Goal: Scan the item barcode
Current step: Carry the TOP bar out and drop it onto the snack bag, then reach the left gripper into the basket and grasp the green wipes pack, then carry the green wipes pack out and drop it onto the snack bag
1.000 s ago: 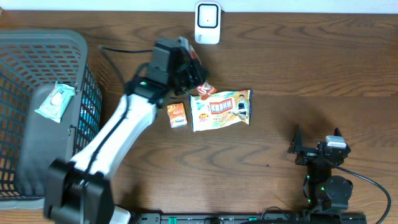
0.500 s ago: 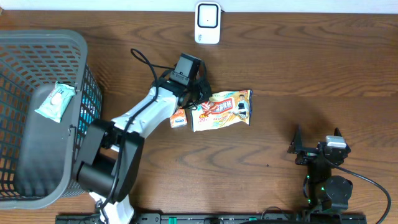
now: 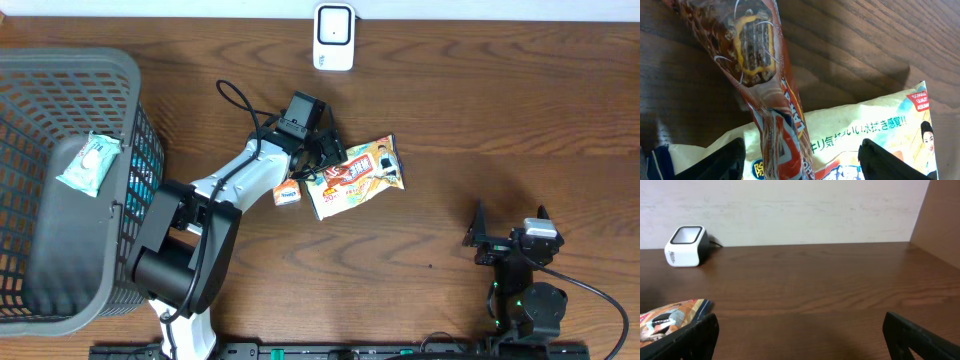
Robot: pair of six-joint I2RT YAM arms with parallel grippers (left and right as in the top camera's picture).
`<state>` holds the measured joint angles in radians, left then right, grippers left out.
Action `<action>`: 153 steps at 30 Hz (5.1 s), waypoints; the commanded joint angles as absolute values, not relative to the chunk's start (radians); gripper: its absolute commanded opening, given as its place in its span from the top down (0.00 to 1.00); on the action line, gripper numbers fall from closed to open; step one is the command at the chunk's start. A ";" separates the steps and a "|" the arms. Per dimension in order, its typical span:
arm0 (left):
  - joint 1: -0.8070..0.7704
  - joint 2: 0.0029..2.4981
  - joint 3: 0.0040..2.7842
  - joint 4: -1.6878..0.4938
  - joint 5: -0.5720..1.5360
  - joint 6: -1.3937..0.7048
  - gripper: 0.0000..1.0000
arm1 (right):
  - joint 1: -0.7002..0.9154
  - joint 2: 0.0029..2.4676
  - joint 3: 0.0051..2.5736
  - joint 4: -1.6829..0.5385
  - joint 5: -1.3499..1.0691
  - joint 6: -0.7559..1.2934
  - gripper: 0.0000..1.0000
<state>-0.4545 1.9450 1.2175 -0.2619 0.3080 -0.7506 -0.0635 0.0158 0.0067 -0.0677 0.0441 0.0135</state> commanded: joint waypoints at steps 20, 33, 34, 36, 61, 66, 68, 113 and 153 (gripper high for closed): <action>-0.453 1.617 1.221 -0.401 0.075 -0.556 0.04 | -0.070 0.013 0.006 -0.072 0.046 0.003 0.01; -0.402 1.185 1.222 -0.532 -0.294 -0.490 0.01 | -0.070 0.013 0.006 -0.072 0.046 0.002 0.01; -0.381 1.147 1.222 -0.545 -0.333 -0.491 0.02 | -0.070 0.013 0.006 -0.072 0.046 0.002 0.01; -0.327 1.081 1.222 -0.566 -0.392 -0.491 0.02 | -0.070 0.013 0.006 -0.072 0.046 0.003 0.01; 0.738 1.520 1.220 -0.726 0.165 -0.507 0.11 | -0.070 0.013 0.006 -0.072 0.046 0.003 0.01; 0.684 1.662 1.219 -0.640 0.164 -0.421 0.11 | -0.070 0.013 0.006 -0.072 0.046 0.003 0.01; 0.671 1.704 1.219 -0.601 0.161 -0.419 0.11 | -0.070 0.013 0.006 -0.072 0.046 0.003 0.01; 0.641 1.103 1.220 -0.580 0.377 -0.646 0.93 | -0.070 0.013 0.006 -0.072 0.046 0.003 0.01; -0.588 1.776 1.179 -0.438 0.123 -0.717 0.93 | -0.070 0.013 0.006 -0.072 0.046 0.003 0.01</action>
<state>-0.5758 1.7489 1.1858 -0.4522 0.1429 -0.7078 -0.0635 0.0158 0.0067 -0.0677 0.0441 0.0135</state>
